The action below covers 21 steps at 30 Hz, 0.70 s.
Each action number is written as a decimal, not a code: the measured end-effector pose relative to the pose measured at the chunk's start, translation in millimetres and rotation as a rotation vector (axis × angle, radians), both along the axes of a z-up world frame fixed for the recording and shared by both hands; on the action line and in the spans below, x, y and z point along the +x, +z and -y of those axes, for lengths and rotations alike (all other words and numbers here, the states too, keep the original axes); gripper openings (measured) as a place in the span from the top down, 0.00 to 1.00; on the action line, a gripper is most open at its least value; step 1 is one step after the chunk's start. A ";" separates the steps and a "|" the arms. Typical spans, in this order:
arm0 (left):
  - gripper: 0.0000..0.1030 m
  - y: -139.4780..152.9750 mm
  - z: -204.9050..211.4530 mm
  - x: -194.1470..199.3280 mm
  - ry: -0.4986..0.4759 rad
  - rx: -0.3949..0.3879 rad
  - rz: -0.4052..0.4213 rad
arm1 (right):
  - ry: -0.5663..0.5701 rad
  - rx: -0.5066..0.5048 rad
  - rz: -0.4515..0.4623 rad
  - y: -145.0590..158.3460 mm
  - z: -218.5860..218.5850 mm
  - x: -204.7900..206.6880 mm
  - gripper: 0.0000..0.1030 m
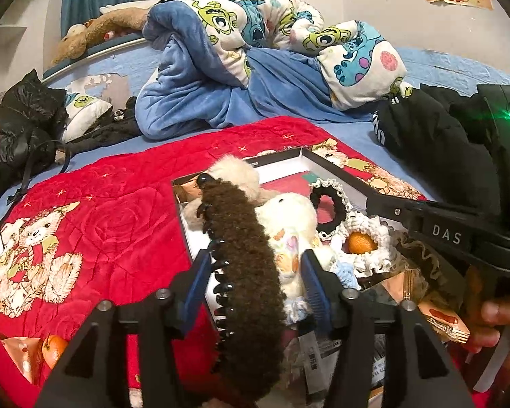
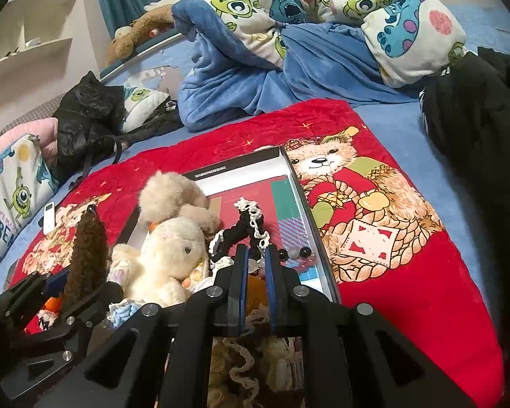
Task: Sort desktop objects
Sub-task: 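Open the left gripper dropping the fuzzy clip into the tray while the right releases the bracelet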
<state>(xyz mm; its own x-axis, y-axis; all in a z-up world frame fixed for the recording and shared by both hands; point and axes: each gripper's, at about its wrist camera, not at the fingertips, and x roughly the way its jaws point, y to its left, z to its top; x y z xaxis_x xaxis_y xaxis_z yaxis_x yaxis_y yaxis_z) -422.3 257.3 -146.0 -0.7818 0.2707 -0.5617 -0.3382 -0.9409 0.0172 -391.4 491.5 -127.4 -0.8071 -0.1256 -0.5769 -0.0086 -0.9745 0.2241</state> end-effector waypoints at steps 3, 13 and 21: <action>0.07 -0.3 1.0 -0.4 0.013 0.006 0.002 | -0.001 -0.012 -0.008 0.6 -1.4 1.1 0.85; 0.00 2.6 11.4 -1.0 0.010 0.068 0.013 | -0.022 -0.098 -0.091 11.2 -13.0 15.1 0.00; 0.00 2.5 10.0 -0.9 0.004 0.058 0.005 | -0.019 -0.097 -0.091 10.1 -12.0 14.3 0.00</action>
<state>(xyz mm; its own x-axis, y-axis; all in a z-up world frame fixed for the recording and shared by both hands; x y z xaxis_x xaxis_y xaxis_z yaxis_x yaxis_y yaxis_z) -423.2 247.2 -143.5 -0.7801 0.2996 -0.5492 -0.3341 -0.9417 -0.0393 -377.1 503.5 -117.3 -0.8582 -0.1614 -0.4873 -0.0019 -0.9483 0.3175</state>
